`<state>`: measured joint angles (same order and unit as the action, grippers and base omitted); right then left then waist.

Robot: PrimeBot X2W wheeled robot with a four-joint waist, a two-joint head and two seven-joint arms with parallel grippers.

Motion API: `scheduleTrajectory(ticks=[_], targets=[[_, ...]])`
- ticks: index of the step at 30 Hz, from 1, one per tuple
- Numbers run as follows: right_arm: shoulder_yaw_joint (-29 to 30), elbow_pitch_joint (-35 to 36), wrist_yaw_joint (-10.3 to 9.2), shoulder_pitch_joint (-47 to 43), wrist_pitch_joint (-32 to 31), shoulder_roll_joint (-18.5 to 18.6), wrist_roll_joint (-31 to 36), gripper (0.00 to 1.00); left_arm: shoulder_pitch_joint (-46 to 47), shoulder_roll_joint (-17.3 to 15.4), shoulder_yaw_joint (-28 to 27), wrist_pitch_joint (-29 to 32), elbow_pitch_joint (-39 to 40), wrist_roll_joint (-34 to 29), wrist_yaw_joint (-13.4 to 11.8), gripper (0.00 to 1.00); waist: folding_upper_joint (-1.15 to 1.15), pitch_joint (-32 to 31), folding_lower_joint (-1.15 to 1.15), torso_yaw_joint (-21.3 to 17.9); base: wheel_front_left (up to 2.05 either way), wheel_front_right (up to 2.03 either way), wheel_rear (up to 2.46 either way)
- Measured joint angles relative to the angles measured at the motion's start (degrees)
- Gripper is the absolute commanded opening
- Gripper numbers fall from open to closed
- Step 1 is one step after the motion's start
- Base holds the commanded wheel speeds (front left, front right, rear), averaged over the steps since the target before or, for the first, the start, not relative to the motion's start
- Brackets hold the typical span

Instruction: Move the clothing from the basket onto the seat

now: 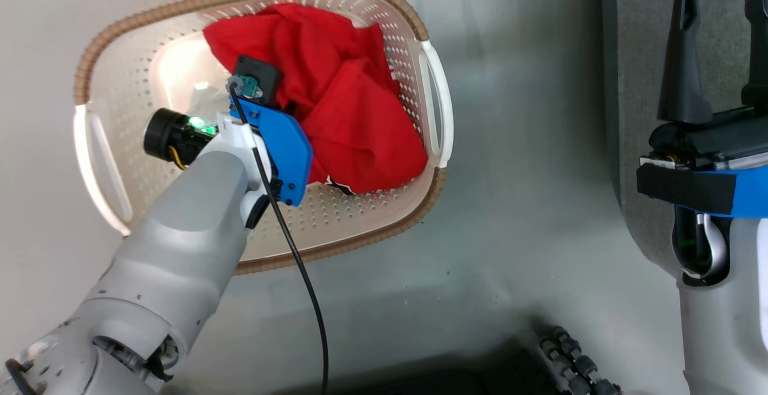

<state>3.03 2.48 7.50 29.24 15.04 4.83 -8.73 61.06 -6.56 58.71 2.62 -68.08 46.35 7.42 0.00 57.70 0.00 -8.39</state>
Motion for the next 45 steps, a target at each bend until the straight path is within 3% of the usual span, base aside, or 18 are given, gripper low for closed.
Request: scheduleTrajectory(ticks=[11, 29, 45], targets=[[0.2, -2.5, 0.0, -0.9, 0.0, 1.1, 0.0, 1.0, -3.1, 1.3, 4.4, -7.2, 4.6, 4.4, 0.0, 0.0, 0.0, -7.1, 0.0, 2.7, 0.0, 0.0, 0.0], [0.2, -7.0, -0.01, -8.6, 0.0, 2.4, 0.2, 1.0, -8.6, 1.7, 10.3, -17.4, 11.4, 10.1, 0.0, 0.0, 0.0, -25.3, -0.01, 7.3, 0.0, 0.0, 0.0], [0.4, -9.4, -0.01, -15.1, 0.0, 1.0, 0.6, 1.0, -9.9, 0.9, -0.8, -17.6, 22.7, -0.5, 0.0, 0.0, 0.0, -40.2, -0.01, 9.7, 0.0, 0.0, 0.0]])
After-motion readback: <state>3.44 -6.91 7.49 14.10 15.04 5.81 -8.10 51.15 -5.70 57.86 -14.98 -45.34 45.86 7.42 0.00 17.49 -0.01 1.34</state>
